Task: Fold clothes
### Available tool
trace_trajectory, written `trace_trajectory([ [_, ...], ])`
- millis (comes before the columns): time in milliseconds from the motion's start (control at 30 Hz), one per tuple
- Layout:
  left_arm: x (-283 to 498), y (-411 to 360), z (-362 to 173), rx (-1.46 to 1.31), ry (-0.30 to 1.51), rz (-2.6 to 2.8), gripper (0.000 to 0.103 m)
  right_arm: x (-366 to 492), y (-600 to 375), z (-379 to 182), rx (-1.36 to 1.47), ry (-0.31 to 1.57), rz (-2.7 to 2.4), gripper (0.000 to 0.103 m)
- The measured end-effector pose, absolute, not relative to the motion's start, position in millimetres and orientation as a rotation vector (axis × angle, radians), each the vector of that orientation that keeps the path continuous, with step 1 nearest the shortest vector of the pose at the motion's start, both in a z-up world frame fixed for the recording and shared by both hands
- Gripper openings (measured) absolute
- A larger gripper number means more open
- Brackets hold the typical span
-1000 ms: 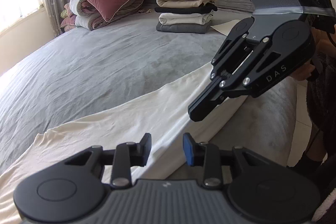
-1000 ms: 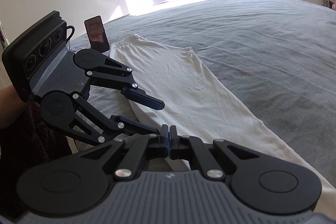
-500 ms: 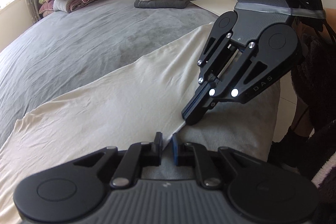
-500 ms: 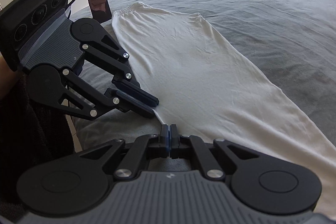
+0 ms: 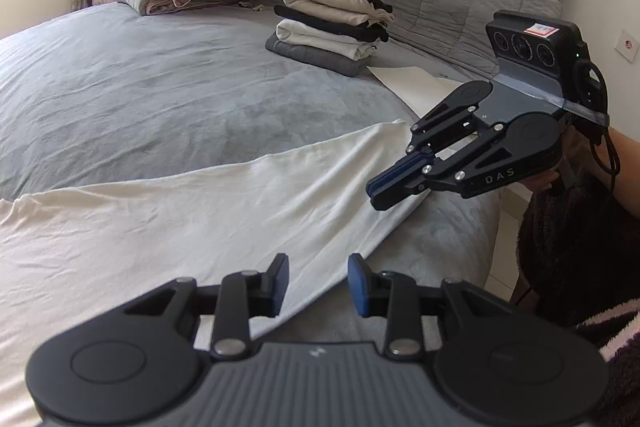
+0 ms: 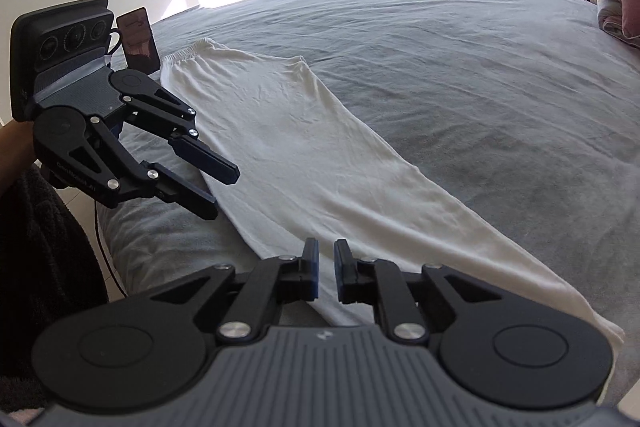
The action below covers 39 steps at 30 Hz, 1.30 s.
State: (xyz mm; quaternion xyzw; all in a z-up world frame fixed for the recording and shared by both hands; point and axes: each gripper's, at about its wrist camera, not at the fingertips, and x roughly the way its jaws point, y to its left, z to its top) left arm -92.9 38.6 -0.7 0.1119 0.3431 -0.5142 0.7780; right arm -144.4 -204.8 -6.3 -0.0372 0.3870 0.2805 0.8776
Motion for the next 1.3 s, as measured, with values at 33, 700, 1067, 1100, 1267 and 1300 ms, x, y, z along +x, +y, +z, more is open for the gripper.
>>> trace_trajectory([
  [33, -93.9, 30.8, -1.1, 0.253, 0.740, -1.125, 0.033, -148.6, -208.6, -3.0, -0.101, 0.810, 0.574, 0.014],
  [700, -116.9, -70.7, -24.5, 0.408, 0.711, -1.280, 0.033, -194.9, -279.9, -23.3, -0.279, 0.847, 0.423, 0.036],
  [1067, -119.3, -93.7, -19.1, 0.425, 0.677, -1.313, 0.002, -205.5, -288.0, -24.0, -0.309, 0.796, 0.402, 0.002],
  [1100, -119.1, -93.3, -17.4, 0.422, 0.691, -1.333, 0.002, -207.3, -290.3, -22.5, -0.297, 0.801, 0.407, 0.002],
  [1267, -129.7, -97.7, -26.6, 0.489, 0.723, -1.377, 0.003, -206.8, -287.5, -26.9, -0.303, 0.847, 0.415, 0.009],
  [1300, -130.4, -97.7, -25.6, 0.489, 0.721, -1.379, 0.005, -206.0, -286.3, -25.3, -0.302, 0.846, 0.418, 0.015],
])
